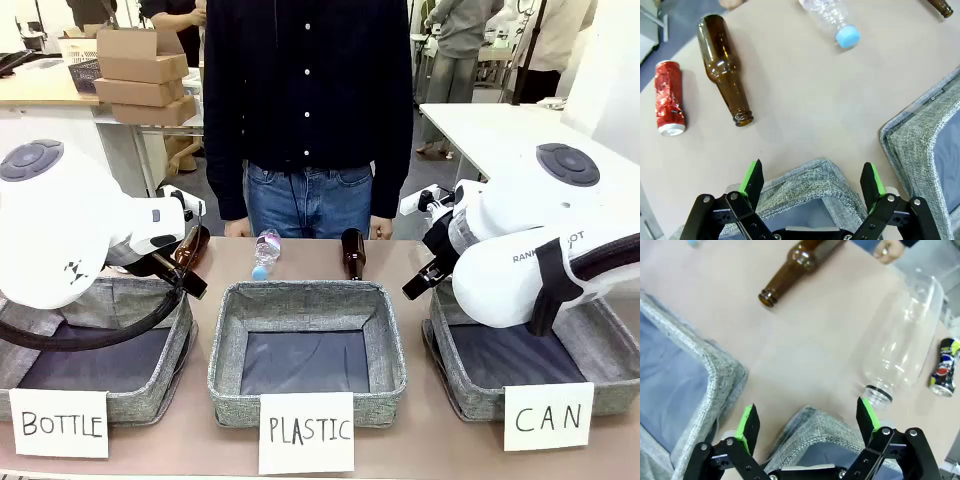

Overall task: Sort the can waste into the basket.
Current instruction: Pick up the can waste from the table and place it in the right Fabric basket.

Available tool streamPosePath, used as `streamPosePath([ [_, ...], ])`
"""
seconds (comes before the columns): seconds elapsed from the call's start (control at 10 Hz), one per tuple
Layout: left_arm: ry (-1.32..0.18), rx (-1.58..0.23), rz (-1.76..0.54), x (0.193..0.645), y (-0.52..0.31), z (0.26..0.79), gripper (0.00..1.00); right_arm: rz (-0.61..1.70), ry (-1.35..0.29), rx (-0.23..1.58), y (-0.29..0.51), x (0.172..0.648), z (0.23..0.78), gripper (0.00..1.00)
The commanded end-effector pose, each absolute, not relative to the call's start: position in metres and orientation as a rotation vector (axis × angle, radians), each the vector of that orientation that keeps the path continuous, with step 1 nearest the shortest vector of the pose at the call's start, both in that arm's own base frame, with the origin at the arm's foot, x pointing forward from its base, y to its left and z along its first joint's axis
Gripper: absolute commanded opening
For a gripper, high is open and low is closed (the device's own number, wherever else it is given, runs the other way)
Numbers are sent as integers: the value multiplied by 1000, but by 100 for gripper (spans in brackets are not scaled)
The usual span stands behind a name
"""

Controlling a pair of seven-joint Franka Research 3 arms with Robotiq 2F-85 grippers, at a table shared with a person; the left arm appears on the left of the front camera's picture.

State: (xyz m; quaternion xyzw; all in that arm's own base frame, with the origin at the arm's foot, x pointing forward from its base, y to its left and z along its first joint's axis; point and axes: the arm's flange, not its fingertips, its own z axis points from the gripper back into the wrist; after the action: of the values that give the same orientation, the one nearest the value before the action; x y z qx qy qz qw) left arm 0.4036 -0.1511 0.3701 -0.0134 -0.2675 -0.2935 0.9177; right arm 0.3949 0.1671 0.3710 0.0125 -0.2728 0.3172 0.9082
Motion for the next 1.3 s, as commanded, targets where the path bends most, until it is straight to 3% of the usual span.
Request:
streamPosePath([
  [0.0, -550, -28, -604, 404, -151, 370, 100, 654, -563, 26, 167, 395, 371, 100],
  [0.8, -550, -28, -604, 404, -151, 370, 100, 655, -563, 25, 167, 395, 371, 100],
  [0.9, -550, -28, -603, 404, -151, 370, 100, 611, -554, 2, 158, 383, 391, 100],
  [1.2, -637, -3, -457, 302, -181, 513, 100, 464, -611, 109, 119, 301, 512, 100],
])
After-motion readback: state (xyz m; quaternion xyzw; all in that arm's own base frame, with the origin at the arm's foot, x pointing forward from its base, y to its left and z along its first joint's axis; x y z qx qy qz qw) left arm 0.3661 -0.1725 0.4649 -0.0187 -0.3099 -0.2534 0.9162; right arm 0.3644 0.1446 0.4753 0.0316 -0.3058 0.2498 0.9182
